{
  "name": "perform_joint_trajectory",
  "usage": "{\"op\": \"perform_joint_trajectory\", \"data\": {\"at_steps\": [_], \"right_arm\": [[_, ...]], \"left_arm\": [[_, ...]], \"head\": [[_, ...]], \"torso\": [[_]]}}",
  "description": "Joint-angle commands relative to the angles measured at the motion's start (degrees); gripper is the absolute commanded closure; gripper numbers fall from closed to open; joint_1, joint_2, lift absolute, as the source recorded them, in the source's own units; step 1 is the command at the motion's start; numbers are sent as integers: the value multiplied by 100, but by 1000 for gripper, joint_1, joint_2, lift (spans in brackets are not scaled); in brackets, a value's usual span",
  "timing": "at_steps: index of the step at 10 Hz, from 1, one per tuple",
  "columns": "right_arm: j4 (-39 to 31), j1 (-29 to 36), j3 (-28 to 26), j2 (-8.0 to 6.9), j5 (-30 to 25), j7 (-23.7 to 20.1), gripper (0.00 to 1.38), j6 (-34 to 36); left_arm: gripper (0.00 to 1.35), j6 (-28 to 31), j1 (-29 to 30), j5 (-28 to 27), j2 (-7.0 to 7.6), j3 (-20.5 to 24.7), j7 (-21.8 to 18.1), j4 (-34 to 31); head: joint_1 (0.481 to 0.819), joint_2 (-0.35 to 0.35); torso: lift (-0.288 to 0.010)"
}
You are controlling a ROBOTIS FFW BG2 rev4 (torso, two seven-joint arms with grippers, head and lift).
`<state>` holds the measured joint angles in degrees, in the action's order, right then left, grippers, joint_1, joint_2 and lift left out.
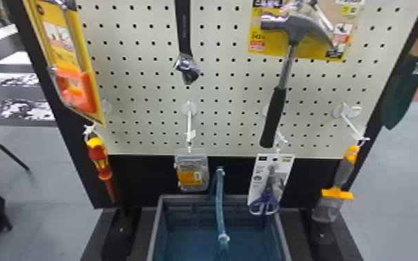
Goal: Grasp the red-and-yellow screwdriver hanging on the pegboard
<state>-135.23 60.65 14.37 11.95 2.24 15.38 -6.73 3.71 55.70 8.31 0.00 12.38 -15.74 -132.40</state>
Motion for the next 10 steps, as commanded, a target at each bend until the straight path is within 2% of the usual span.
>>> {"op": "perform_joint_trajectory", "data": {"at_steps": [1,7,10], "right_arm": [[1,-7,5,0,-4,0,160,-4],[15,-20,5,-9,-13,0,160,-4],[15,-20,-4,-9,-13,0,160,5]], "left_arm": [[185,-2,-5,-5,-15,1,1,0],[185,-28,-42,-14,-15,10,1,0],[190,104,-423,4,-15,36,-158,42]], "head": [[549,0],[549,0],[549,0]], "torso": [[-100],[-100],[-100]]}}
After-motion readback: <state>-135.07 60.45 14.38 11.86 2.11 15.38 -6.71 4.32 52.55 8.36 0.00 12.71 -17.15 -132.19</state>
